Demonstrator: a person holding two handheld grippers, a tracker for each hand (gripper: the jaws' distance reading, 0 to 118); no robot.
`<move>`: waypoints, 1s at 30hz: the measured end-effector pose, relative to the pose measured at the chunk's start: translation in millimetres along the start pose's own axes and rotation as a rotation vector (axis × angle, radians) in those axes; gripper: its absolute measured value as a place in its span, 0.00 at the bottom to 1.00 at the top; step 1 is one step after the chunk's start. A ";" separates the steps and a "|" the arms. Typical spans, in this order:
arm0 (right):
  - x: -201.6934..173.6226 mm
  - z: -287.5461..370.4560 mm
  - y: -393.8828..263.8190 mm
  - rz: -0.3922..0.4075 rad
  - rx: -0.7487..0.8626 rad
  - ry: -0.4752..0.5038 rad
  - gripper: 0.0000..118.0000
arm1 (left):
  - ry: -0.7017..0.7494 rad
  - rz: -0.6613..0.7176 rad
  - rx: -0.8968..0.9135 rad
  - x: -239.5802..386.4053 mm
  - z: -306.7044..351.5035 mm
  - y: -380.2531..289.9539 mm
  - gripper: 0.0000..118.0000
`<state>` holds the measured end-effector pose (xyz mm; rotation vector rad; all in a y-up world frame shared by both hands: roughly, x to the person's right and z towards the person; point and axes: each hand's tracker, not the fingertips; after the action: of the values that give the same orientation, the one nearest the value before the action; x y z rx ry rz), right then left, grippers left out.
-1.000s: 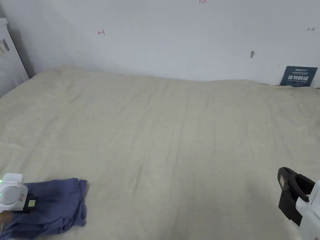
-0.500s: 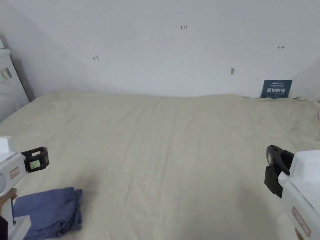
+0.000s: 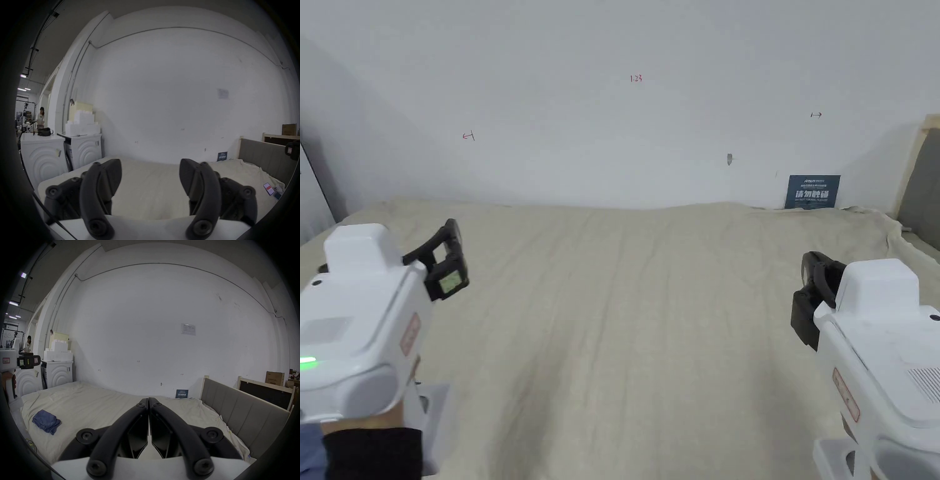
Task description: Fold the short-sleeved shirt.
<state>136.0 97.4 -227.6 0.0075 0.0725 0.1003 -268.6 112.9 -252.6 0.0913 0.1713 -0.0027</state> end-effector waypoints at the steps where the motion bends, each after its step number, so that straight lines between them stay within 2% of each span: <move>1: -2.7 10.0 7.9 -0.001 0.004 -0.002 0.00 | -0.023 -0.004 0.014 9.5 3.5 -0.8 0.46; 6: -2.4 14.7 7.4 -0.015 0.016 -0.027 0.00 | -0.135 0.038 0.033 44.8 13.9 -11.6 0.14; 7: -2.1 15.3 7.2 -0.013 0.018 -0.030 0.00 | -0.138 0.026 0.029 51.8 14.8 -15.4 0.03; 8: -1.8 16.1 6.5 -0.014 0.022 -0.034 0.00 | -0.147 0.018 0.026 57.1 15.3 -19.5 0.00; 16: 12.2 17.1 0.6 -0.024 0.026 -0.071 0.00 | -0.180 0.006 -0.016 79.2 21.0 -40.7 0.00; 30: 20.8 23.9 -6.1 -0.020 0.018 -0.083 0.00 | -0.180 0.024 -0.030 74.7 20.3 -43.8 0.00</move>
<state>159.0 93.3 -205.3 0.0286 -0.0100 0.0790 -192.0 67.9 -249.4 0.0623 -0.0099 0.0158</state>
